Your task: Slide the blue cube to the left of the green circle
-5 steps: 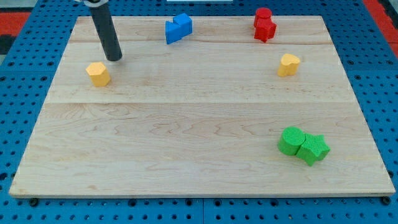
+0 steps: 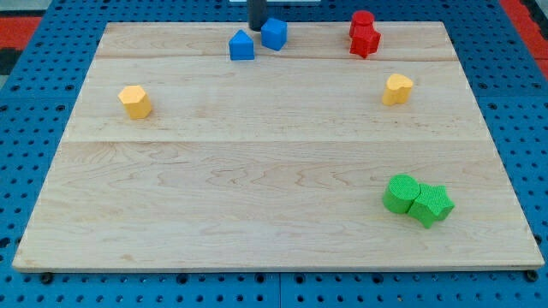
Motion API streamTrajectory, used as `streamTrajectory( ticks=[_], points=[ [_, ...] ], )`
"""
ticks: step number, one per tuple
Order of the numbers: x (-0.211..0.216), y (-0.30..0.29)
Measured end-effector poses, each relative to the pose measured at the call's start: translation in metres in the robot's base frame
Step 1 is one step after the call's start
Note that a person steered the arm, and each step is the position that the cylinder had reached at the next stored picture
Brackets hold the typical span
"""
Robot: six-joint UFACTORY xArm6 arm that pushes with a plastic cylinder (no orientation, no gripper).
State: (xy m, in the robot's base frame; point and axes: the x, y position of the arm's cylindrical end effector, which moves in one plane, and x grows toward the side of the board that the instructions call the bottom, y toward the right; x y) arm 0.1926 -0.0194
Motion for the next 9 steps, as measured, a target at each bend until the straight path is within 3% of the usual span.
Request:
streamTrajectory(
  ticks=[1,7,9],
  points=[
    [0.002,0.024],
    [0.261,0.094],
    [0.299,0.116]
  ],
)
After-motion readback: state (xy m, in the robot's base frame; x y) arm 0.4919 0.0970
